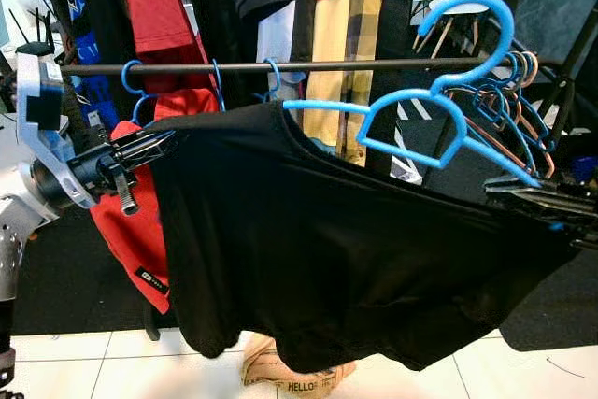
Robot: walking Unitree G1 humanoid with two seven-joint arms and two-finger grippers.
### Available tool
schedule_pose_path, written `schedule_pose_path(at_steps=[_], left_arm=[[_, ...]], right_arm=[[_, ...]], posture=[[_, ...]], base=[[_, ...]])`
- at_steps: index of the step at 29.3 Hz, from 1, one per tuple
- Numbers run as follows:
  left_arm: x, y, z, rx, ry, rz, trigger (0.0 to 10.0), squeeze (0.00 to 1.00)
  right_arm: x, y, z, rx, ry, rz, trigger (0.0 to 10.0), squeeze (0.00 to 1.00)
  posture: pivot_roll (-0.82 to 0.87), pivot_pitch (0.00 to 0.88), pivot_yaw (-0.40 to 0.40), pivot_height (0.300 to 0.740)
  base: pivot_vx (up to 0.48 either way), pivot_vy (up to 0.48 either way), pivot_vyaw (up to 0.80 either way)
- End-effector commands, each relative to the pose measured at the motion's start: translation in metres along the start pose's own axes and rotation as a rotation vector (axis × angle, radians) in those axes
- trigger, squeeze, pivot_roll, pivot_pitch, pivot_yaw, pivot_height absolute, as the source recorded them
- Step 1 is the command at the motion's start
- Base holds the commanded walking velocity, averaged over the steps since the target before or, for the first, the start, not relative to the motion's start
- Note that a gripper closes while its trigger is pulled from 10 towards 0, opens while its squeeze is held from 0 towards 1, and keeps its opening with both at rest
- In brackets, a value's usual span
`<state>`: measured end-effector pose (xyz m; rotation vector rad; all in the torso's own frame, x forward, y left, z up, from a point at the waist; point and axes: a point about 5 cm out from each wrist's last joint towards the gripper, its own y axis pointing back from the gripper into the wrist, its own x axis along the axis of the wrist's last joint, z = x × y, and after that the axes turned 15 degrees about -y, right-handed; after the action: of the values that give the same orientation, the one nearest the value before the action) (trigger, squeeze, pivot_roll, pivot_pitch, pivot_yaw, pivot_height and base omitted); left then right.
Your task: Hang hanger
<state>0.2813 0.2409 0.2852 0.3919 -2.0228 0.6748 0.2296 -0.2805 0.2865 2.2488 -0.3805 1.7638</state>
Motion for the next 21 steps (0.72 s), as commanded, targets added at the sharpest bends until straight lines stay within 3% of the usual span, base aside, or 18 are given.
schedule_pose_path(at_steps=[1,8,9,11,12,13,14,15,17,21], left_arm=[[0.007,0.005,-0.008,0.057,-0.021,0.038,0.0,0.00],[0.009,0.003,-0.018,0.158,-0.044,0.062,0.0,0.00],[0.009,0.003,-0.028,0.278,-0.046,0.088,0.0,0.00],[0.009,0.003,-0.028,0.278,-0.046,0.088,0.0,0.00],[0.005,0.005,-0.039,0.410,-0.028,0.095,0.0,0.00],[0.005,0.005,-0.039,0.410,-0.028,0.095,0.0,0.00],[-0.001,0.008,-0.047,0.515,0.004,0.094,0.0,0.00],[-0.001,0.008,-0.047,0.515,0.004,0.094,0.0,0.00],[-0.018,0.020,-0.055,0.664,0.062,0.063,0.0,0.00],[-0.029,0.027,-0.055,0.732,0.089,0.032,0.0,0.00]], right_arm=[[-0.002,0.000,0.000,-0.014,0.004,-0.008,10.0,0.00],[-0.005,-0.002,-0.001,-0.003,-0.001,-0.003,10.0,0.00],[-0.005,-0.003,-0.001,0.006,-0.003,0.000,10.0,0.00],[-0.005,-0.003,-0.001,0.006,-0.003,0.000,10.0,0.00],[-0.003,-0.004,-0.002,0.014,0.002,0.019,10.0,0.00],[-0.003,-0.004,-0.002,0.014,0.002,0.019,10.0,0.00],[-0.001,-0.005,-0.002,0.018,0.009,0.040,10.0,0.00],[-0.001,-0.005,-0.002,0.018,0.009,0.040,10.0,0.00],[0.004,-0.004,-0.002,0.019,0.021,0.081,10.0,0.00],[0.006,-0.003,-0.001,0.012,0.028,0.102,10.0,0.00]], posture=[[-0.05,0.005,0.030,0.740],[-0.05,0.005,0.033,0.740],[-0.06,0.007,0.033,0.740],[-0.06,0.007,0.033,0.740],[-0.06,0.003,0.033,0.740],[-0.06,0.003,0.033,0.740],[-0.06,0.002,0.034,0.740],[-0.06,0.002,0.034,0.740],[-0.05,0.003,0.033,0.740],[-0.05,0.005,0.034,0.740]], base=[[0.000,0.000,0.00],[0.000,0.000,0.00],[0.000,0.000,0.00],[0.000,0.000,0.00],[0.000,0.000,0.00],[0.000,0.000,0.00],[0.000,0.000,0.00],[0.000,0.000,0.00],[0.000,0.000,0.00],[0.000,0.000,0.00]])
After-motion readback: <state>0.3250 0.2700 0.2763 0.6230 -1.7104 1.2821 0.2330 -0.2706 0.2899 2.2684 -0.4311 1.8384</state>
